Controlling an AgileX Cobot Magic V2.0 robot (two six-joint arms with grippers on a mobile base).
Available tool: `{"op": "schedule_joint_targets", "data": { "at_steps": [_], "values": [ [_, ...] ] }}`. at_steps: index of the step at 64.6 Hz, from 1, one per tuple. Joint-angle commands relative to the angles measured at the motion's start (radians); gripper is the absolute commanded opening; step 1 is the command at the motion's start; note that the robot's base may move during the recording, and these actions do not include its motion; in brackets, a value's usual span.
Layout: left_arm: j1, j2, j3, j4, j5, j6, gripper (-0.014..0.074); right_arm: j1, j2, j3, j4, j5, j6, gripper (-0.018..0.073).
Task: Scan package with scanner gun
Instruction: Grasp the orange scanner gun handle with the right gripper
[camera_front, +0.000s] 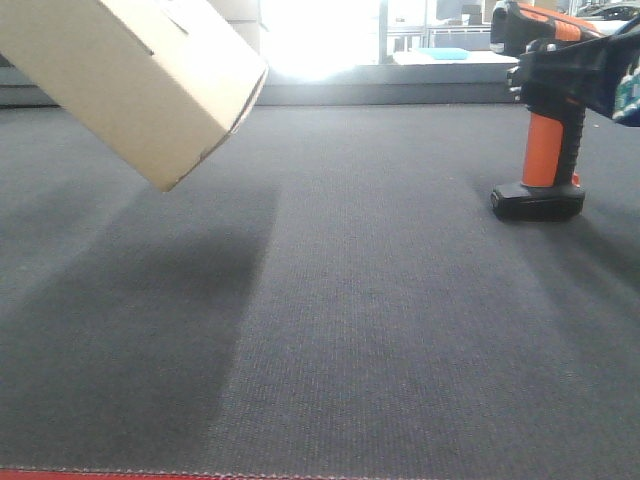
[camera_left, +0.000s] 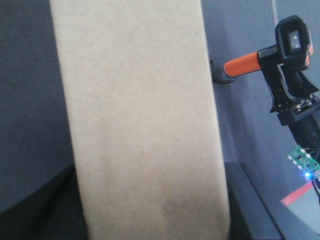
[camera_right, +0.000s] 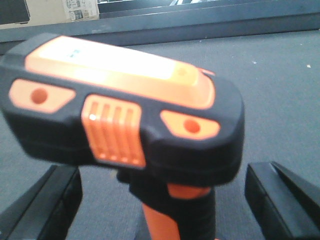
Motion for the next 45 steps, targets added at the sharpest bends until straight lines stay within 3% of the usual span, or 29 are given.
{"op": "schedule_joint_targets", "data": {
  "at_steps": [1, 45],
  "values": [
    [0.003, -0.016, -0.001, -0.032, -0.020, 0.007, -0.0111, 0.002, 0.015, -0.022, 0.006, -0.042, -0.001, 0.0568],
    [0.003, -0.016, -0.001, -0.030, -0.036, 0.007, -0.0111, 0.002, 0.060, -0.048, 0.070, -0.115, -0.001, 0.0568]
  ]
}}
